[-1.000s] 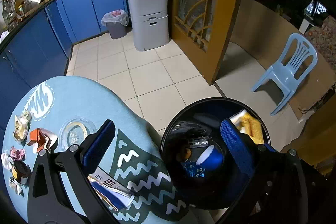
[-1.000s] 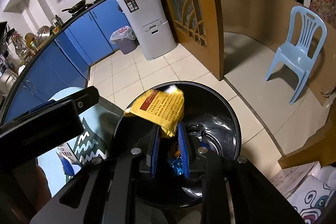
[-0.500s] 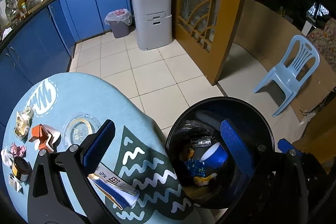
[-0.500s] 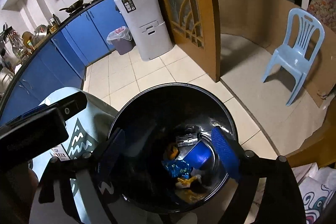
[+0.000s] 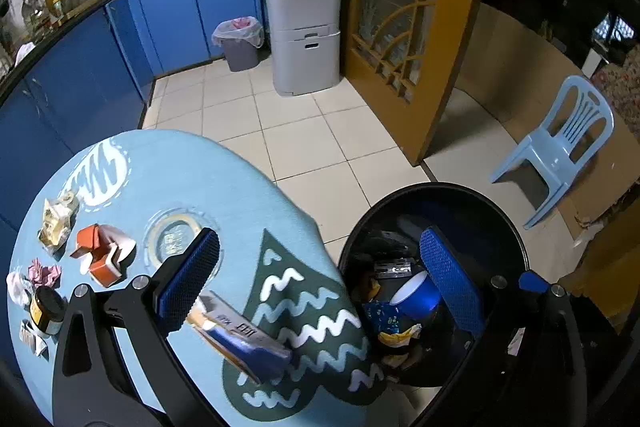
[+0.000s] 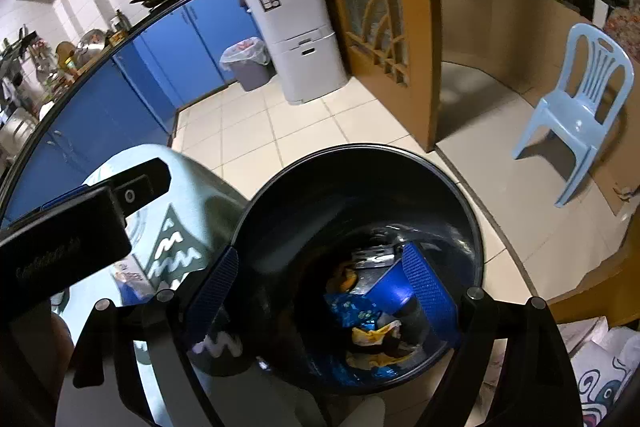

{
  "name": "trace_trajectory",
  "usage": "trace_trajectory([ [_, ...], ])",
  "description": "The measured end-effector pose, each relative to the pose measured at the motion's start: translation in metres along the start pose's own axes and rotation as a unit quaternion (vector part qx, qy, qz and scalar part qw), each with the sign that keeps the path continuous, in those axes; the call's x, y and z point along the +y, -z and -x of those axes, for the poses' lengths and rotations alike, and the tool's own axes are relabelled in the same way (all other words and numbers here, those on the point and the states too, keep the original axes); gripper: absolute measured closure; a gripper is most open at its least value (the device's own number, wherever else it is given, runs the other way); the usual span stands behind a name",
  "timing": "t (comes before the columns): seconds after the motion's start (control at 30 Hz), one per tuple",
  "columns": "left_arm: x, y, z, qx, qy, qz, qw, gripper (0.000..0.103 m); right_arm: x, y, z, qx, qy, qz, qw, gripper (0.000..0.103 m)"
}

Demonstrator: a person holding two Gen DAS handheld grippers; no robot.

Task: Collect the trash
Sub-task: 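Move both open tools back over the table toward the remaining trash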

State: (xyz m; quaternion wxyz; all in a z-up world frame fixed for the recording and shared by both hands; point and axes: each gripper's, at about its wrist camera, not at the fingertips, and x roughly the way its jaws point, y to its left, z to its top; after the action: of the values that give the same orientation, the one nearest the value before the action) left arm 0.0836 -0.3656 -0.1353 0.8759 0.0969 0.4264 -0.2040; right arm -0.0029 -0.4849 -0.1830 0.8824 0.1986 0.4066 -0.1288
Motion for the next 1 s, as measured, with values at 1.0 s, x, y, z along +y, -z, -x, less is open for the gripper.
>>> trace_trajectory([
  [1.0, 0.077, 0.023, 0.032, -0.011, -0.026, 0.059, 0.9978, 0.004, 0.066, 0.009, 0.014, 0.001, -0.017, 0.062, 0.998, 0.021],
])
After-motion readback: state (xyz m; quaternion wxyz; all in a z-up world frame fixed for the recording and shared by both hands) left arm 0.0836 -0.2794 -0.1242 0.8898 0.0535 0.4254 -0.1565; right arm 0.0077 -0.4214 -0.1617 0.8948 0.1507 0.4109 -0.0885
